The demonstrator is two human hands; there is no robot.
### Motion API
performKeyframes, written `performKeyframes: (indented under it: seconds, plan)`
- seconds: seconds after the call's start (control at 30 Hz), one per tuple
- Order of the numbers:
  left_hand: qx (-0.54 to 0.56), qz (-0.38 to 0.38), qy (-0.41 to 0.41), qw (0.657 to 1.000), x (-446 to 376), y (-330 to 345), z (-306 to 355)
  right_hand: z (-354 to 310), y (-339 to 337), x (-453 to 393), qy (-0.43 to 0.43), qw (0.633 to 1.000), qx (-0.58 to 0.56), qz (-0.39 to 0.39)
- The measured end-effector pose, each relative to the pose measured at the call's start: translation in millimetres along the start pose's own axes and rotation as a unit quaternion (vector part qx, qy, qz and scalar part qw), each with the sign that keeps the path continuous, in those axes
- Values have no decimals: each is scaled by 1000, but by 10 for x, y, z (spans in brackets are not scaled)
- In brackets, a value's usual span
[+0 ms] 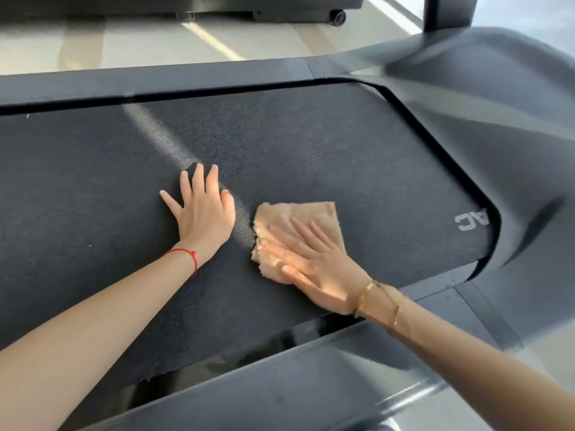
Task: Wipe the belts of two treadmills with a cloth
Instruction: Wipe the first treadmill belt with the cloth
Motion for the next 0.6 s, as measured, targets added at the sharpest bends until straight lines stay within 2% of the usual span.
performKeyframes:
  seconds: [0.1,0.3,0.4,0.47,0.6]
  plan:
    - [-21,3,-19,1000,-1,87,23,240,-81,63,-20,999,7,24]
    - [-60,34,-38,997,28,129,30,1715,-492,-461,146,988,5,58]
    - [-68,41,-38,996,39,127,46,1958,-557,-1026,174,983,-3,48]
    - [-72,40,-39,996,39,120,49,1764,-515,-1340,146,988,-4,43]
    - [-83,37,-41,995,60,104,45,1131,-349,-1358,13,999,-14,41]
Point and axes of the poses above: each hand's wrist, its own x-axis away from the middle knuckle, its own y-axis out of the palm, z = x × y, the point moved 7 cm from there along -x, towards the middle knuckle, and after that the axes turned 15 degrees about -y, right-handed, at the moved point
